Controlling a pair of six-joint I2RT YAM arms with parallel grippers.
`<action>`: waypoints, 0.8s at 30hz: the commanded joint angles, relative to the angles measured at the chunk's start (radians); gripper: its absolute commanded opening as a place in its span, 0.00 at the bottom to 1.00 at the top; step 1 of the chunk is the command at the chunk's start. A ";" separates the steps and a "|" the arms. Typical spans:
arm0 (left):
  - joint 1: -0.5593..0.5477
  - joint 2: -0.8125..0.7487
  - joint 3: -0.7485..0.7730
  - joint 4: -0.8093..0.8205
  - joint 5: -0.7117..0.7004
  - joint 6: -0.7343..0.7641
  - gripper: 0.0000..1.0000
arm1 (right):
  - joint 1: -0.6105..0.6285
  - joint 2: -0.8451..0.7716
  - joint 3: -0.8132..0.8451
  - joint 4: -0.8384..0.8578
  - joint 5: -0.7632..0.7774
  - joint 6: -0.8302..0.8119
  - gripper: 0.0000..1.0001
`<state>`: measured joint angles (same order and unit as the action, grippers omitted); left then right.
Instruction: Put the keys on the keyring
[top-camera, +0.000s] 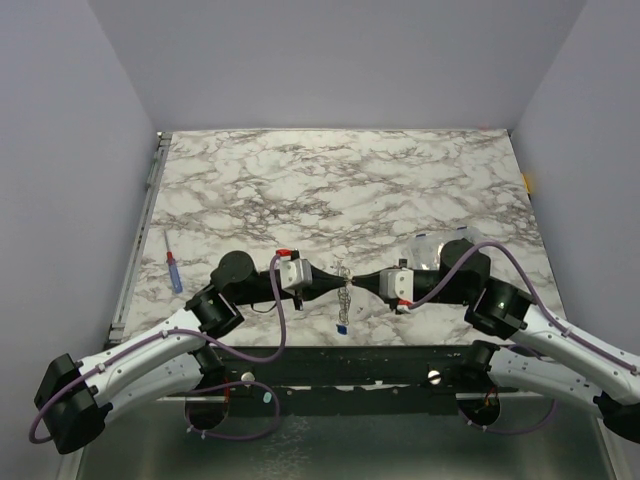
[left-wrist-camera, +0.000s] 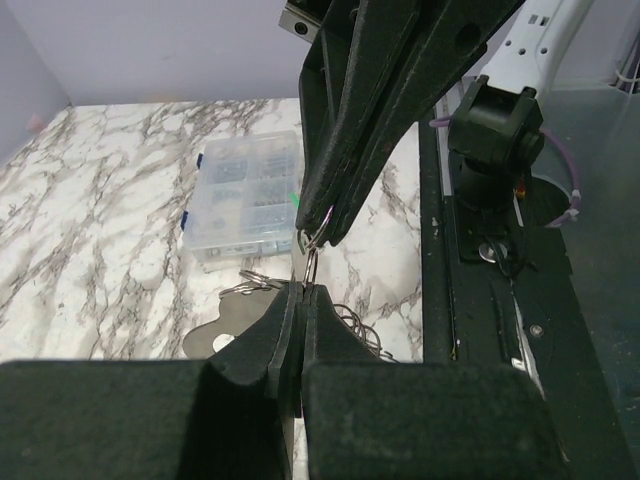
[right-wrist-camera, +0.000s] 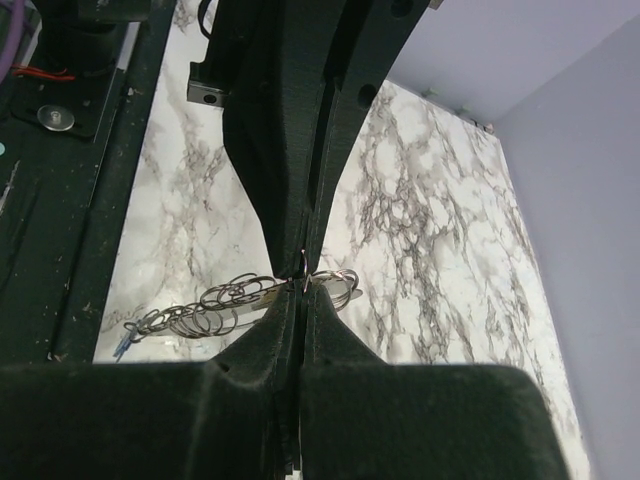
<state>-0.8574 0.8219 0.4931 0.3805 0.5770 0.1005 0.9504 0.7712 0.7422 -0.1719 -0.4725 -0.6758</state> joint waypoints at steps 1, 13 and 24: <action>0.007 -0.015 -0.001 0.097 0.034 -0.015 0.00 | 0.017 0.020 -0.001 -0.023 0.015 -0.008 0.01; 0.008 -0.041 -0.007 0.109 0.040 -0.013 0.00 | 0.022 -0.005 -0.046 0.030 0.079 -0.011 0.01; 0.007 -0.053 -0.010 0.109 0.043 -0.016 0.00 | 0.022 -0.027 -0.048 0.071 0.088 0.017 0.01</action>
<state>-0.8524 0.7895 0.4854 0.4320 0.5987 0.0929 0.9630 0.7578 0.7101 -0.1291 -0.4068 -0.6712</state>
